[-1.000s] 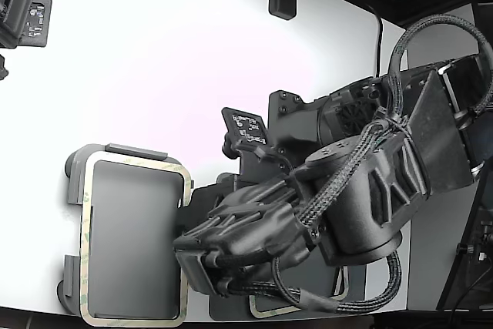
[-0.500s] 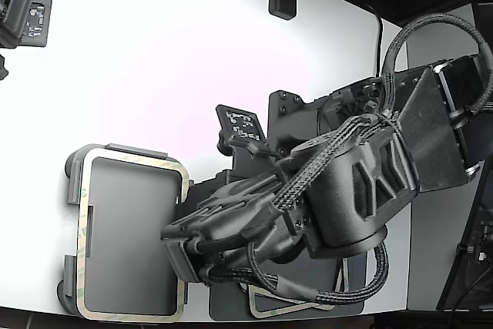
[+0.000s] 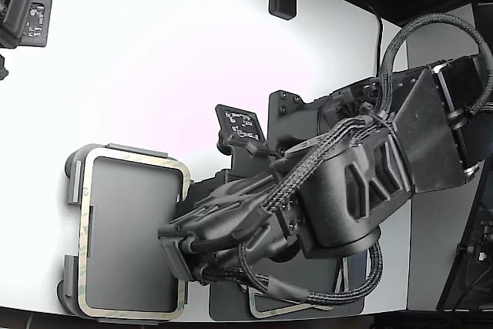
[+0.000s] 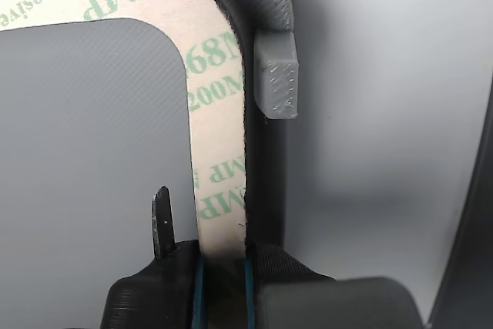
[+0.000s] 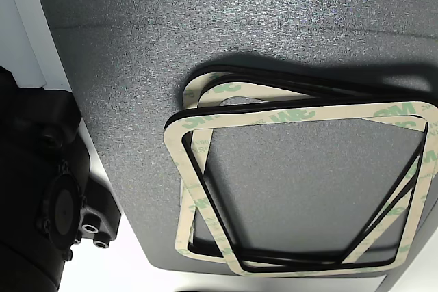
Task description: Grab top frame and put it into gray box.
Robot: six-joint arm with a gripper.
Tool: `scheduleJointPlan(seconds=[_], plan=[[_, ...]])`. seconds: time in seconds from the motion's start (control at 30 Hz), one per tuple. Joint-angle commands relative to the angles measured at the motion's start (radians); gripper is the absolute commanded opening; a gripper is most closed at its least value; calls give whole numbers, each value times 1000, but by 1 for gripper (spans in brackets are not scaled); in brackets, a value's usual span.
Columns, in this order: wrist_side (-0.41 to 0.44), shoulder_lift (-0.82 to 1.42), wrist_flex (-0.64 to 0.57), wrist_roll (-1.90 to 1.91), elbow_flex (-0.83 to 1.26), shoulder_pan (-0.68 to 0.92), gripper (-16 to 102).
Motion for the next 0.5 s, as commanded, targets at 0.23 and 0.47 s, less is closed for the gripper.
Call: scheduleJointPlan(seconds=[0.23, 0.47], plan=[[-2, 11, 8, -2, -23, -18, -12], [-2, 2, 8, -6, -38, -18, -12]])
